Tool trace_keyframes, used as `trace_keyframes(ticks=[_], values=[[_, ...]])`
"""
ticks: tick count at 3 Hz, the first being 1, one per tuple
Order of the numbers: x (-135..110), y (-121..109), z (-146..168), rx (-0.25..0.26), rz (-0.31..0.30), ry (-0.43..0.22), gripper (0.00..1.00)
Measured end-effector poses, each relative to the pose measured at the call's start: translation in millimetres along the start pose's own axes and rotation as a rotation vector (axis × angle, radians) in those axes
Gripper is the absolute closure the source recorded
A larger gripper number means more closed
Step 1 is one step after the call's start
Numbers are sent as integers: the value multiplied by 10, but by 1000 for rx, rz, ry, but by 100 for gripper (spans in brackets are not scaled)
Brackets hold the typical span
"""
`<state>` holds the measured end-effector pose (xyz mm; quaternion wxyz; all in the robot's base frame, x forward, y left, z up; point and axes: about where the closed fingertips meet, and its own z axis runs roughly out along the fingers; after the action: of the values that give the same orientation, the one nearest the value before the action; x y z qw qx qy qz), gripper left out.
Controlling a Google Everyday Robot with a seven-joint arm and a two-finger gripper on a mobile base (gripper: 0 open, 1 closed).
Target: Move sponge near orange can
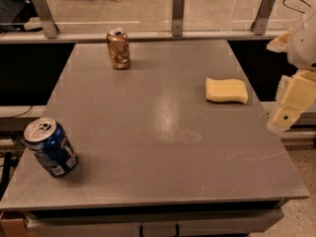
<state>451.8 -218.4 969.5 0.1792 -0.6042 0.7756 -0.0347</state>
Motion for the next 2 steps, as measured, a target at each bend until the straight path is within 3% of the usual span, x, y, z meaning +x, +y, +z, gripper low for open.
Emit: trace_keyframes(ticks=[2], values=[[96, -613, 730, 38, 4, -126, 0]])
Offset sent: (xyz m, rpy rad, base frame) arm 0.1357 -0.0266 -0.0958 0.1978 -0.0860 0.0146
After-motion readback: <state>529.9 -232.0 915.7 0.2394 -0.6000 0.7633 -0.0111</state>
